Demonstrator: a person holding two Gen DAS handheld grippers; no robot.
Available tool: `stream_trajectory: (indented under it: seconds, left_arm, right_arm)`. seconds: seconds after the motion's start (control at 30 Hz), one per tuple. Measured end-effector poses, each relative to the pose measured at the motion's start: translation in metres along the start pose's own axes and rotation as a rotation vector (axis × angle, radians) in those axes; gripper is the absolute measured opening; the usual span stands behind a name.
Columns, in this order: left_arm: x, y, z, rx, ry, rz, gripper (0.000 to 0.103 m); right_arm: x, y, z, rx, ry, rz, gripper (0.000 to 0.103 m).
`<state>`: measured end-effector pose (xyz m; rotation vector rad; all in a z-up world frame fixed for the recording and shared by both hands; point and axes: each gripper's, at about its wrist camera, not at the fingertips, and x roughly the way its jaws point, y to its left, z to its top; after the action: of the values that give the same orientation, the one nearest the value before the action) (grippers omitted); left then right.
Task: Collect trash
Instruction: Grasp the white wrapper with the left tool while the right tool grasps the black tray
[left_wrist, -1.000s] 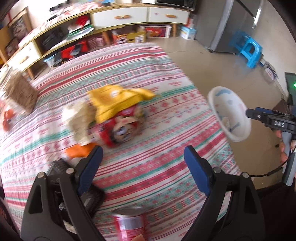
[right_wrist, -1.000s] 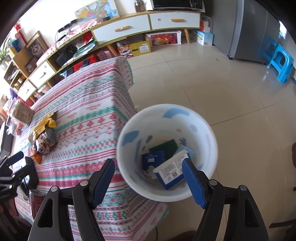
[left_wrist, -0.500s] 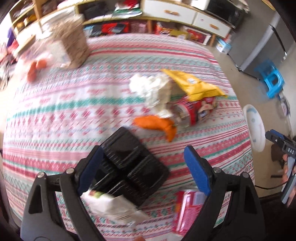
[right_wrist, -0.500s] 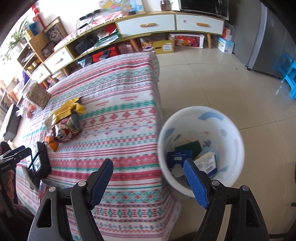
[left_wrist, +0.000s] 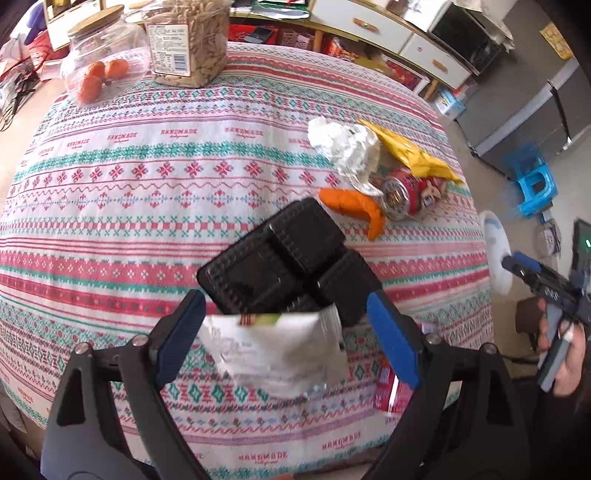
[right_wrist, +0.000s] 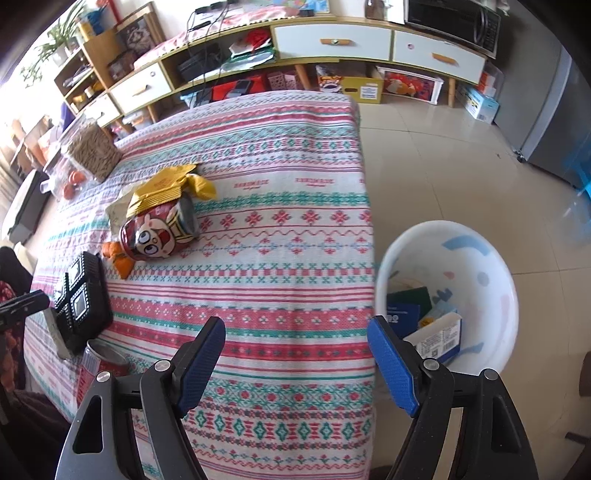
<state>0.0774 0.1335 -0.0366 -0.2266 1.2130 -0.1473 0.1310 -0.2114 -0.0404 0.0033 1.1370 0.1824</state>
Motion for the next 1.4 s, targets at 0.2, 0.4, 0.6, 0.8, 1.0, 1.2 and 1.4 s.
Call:
stream_trajectory:
  seconds: [0.2,0.4,0.6,0.8,1.0,1.2,1.4]
  left_arm:
    - [0.003,-0.010,-0.014,0.059,0.023,-0.009,0.089]
    - [0.027,-0.017,-0.020,0.117,0.073,0.074,0.088]
    - [0.023,-0.018,-0.021,0.168,0.045,0.073,0.054]
    - [0.011,-0.021,-0.022,0.220,0.011,0.090,0.026]
    - [-0.011,-0.017,-0.015,0.226,-0.056,0.093,0.019]
    - [-0.026,-0.003,-0.001,0.169,-0.129,0.120,0.019]
    - [-0.026,0.017,0.006,0.147,-0.152,0.216,0.019]
  right_arm:
    - [0.008,0.012,0.000,-0.032,0.018,-0.008,0.081]
    - [0.012,0.016,-0.002,-0.036,0.031,-0.006,0.081]
    - [0.012,0.013,-0.004,-0.021,0.028,-0.004,0.081]
    - [0.011,0.013,-0.004,-0.018,0.026,-0.001,0.081]
    - [0.006,0.034,0.001,-0.042,0.015,0.027,0.081]
    - [0.004,0.083,0.007,-0.098,0.033,0.103,0.081]
    - [0.008,0.153,0.013,-0.209,0.040,0.158,0.081]
